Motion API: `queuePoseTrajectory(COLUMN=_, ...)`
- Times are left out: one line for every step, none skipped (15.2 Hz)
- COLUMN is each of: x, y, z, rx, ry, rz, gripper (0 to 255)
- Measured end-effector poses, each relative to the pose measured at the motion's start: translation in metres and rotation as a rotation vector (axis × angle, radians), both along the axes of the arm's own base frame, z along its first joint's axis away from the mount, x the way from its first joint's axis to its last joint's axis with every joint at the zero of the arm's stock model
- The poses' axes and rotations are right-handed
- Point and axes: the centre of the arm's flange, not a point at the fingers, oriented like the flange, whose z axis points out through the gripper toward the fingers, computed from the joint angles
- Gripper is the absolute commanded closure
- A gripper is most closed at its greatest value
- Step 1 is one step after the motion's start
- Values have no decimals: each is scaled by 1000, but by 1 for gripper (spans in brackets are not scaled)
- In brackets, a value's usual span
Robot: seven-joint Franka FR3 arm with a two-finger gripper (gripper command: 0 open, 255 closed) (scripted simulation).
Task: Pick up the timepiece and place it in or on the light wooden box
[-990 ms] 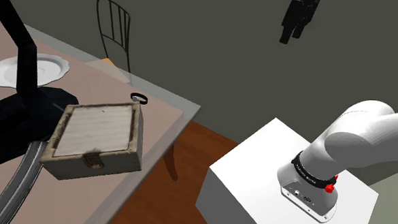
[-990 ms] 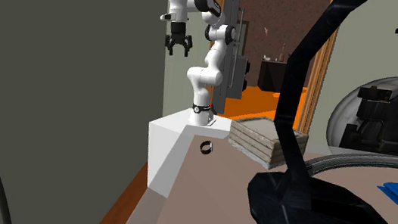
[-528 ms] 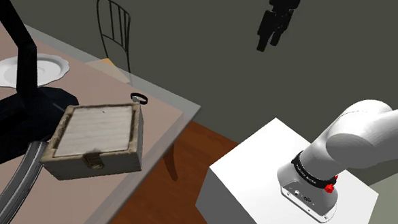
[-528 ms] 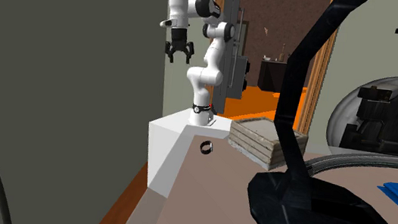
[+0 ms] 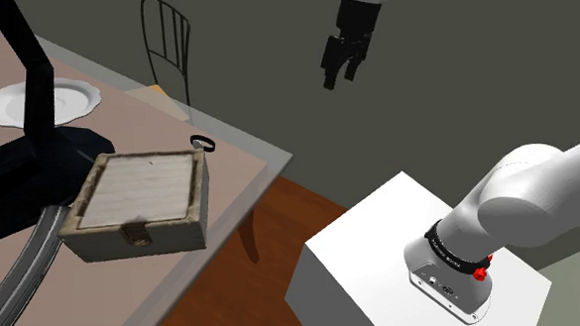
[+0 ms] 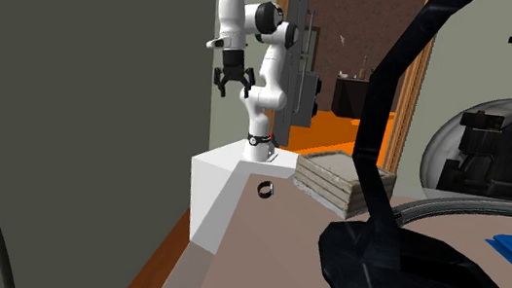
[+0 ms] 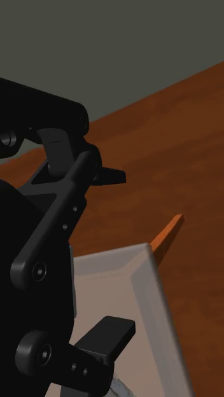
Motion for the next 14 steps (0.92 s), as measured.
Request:
queuePoseTrajectory(x=7, y=6, z=-6, rx=5, ry=-1, rz=8, gripper=0)
queuePoseTrajectory(x=13, y=15, z=-11, rx=9, ry=-2, rz=15, gripper=0)
queuePoseTrajectory(x=24, y=22, z=-17, rx=14, ry=-3, rz=23, gripper=0)
queuePoseTrajectory(x=31, y=29, z=-23, rx=19, ry=-4, rz=30, gripper=0)
queuePoseTrajectory(x=39, y=38, z=-28, rx=23, ry=-5, rz=37, gripper=0)
queuePoseTrajectory(x=46, y=48, z=-33, rx=28, ry=-6, rz=45, gripper=0)
queuePoseTrajectory(x=52, y=55, z=-40, rx=32, ry=-6, rz=52, gripper=0)
queuePoseTrajectory(x=58, y=63, z=-49, rx=37, ry=-7, rz=60, gripper=0)
queuePoseTrajectory(x=67, y=71, z=-53, rx=41, ry=-8, rz=67, gripper=0)
queuePoseTrajectory(x=73, y=81, z=-56, rx=46, ry=-9, rz=75, gripper=0)
queuePoseTrajectory(x=80, y=93, z=-62, rx=51, ry=-10, rz=82, gripper=0)
queuePoseTrajectory(x=88, y=102, z=-68, rx=56, ry=-11, rz=90, gripper=0)
queuePoseTrajectory(x=96, y=113, z=-72, rx=60, ry=-12, rz=97, gripper=0)
queuePoseTrajectory(x=101, y=124, z=-80, rx=65, ry=-12, rz=105, gripper=0)
